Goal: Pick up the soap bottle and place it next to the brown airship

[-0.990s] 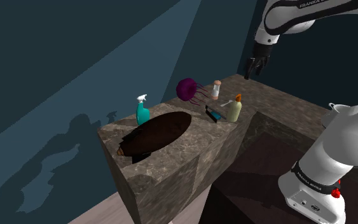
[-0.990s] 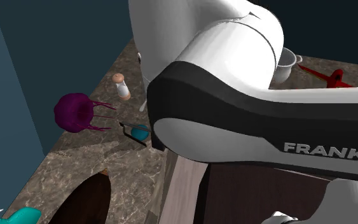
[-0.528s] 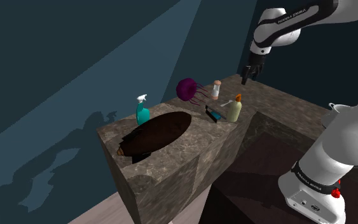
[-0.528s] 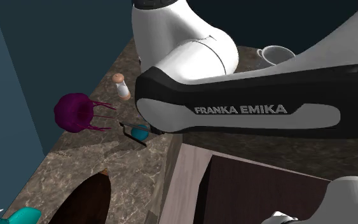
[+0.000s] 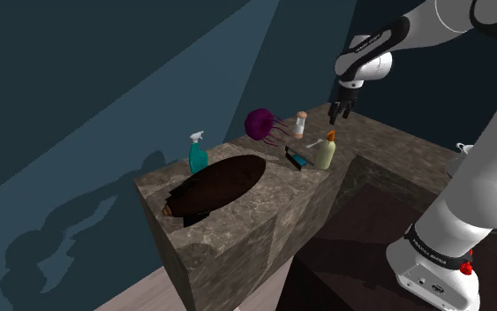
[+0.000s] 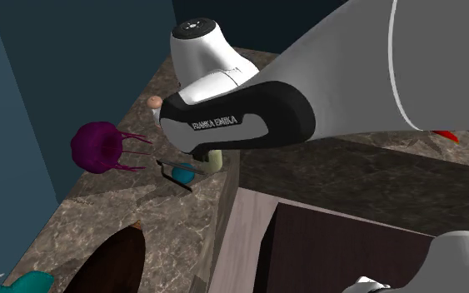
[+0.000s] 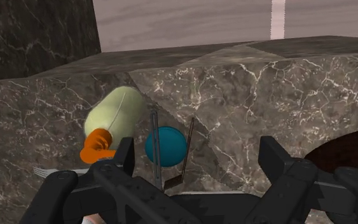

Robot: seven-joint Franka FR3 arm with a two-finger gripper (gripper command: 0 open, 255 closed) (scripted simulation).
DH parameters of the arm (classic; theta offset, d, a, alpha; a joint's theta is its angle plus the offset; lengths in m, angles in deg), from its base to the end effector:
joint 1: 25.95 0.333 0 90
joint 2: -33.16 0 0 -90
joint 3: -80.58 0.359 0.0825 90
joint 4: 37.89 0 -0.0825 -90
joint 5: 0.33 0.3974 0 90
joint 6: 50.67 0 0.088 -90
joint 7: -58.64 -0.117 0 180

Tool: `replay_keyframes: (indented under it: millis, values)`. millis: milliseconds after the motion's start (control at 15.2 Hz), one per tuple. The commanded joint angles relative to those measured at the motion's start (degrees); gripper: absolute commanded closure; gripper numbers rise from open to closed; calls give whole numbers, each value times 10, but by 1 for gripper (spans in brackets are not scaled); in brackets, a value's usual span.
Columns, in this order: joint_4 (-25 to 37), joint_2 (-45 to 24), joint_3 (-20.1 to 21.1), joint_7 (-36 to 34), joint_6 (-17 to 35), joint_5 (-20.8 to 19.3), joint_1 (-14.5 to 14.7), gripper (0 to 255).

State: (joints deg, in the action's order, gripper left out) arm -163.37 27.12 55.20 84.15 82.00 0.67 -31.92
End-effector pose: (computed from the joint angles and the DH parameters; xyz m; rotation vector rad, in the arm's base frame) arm 0.4817 -0.2895 0.3701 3.0941 -0.1715 0.0179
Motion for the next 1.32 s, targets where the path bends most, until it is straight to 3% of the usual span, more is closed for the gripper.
replay_keyframes:
  millis: [0, 726, 1254]
  values:
    - [30, -47, -2, 29, 12, 25, -11, 0]
    - [244, -294, 36, 128, 33, 122, -110, 0]
    - [259, -344, 51, 139, 67, 138, -126, 0]
